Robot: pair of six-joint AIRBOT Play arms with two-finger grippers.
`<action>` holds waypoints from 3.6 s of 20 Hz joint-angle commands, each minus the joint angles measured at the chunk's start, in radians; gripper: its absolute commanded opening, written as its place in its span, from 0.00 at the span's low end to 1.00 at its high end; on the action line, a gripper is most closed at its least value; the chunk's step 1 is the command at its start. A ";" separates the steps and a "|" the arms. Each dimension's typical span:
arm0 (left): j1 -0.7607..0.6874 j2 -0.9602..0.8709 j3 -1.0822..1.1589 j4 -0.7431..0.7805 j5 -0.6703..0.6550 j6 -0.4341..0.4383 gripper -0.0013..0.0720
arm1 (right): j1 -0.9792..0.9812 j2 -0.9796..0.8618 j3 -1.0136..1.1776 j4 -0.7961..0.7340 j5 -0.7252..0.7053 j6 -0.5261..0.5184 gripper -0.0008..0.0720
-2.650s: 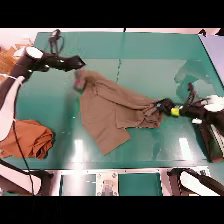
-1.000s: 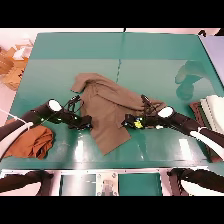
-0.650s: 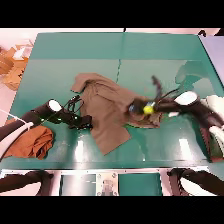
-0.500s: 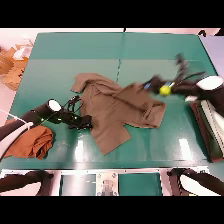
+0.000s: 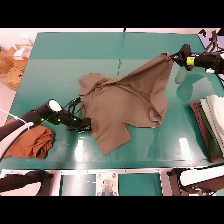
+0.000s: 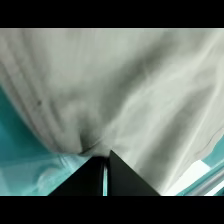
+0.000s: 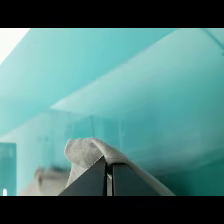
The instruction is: Fold the shirts.
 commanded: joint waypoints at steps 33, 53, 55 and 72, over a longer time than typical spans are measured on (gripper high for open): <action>0.000 0.001 0.126 0.265 -0.100 0.004 0.05 | 0.224 0.500 -1.030 -0.200 -0.136 0.028 0.51; 0.000 0.437 1.593 0.803 -0.234 -0.154 0.05 | -0.287 0.779 0.433 -0.193 0.302 0.068 0.03; 0.000 0.485 1.580 0.815 -0.241 -0.166 0.05 | -0.305 0.821 0.446 -0.207 0.269 0.068 0.03; 0.098 -0.146 1.069 0.732 0.069 -0.219 0.05 | -0.095 0.576 -0.785 0.217 -0.250 -0.337 0.03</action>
